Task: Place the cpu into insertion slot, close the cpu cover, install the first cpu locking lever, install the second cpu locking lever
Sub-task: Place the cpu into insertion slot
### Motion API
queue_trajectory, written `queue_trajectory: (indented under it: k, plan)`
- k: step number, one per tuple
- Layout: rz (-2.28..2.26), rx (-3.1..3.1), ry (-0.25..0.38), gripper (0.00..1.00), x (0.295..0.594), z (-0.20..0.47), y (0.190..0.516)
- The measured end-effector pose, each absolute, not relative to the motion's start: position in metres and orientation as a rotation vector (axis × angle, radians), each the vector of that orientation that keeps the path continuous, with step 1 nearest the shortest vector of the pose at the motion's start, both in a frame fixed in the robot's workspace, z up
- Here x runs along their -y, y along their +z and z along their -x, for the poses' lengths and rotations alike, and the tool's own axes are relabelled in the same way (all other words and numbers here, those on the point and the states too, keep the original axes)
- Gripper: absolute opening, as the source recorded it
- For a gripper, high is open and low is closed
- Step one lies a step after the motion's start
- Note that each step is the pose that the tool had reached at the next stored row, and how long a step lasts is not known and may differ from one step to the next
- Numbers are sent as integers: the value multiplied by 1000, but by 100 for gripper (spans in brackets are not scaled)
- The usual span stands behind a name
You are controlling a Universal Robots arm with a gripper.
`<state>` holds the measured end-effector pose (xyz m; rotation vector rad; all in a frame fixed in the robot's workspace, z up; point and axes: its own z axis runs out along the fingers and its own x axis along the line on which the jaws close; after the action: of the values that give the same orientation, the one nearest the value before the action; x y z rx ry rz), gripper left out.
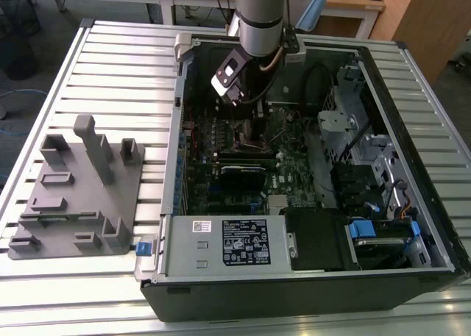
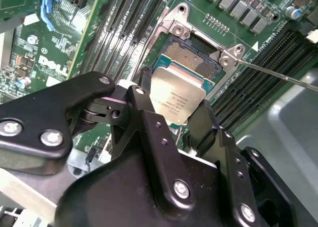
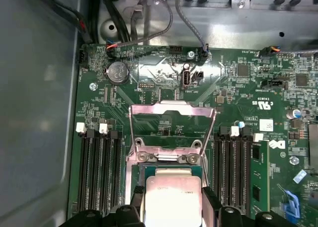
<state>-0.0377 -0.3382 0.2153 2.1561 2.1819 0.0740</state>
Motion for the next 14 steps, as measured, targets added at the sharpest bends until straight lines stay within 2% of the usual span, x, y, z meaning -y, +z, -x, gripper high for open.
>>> queue_trajectory:
  k: [14]
  plan:
    - [-2156, -2182, 74, 54, 335, 43, 208]
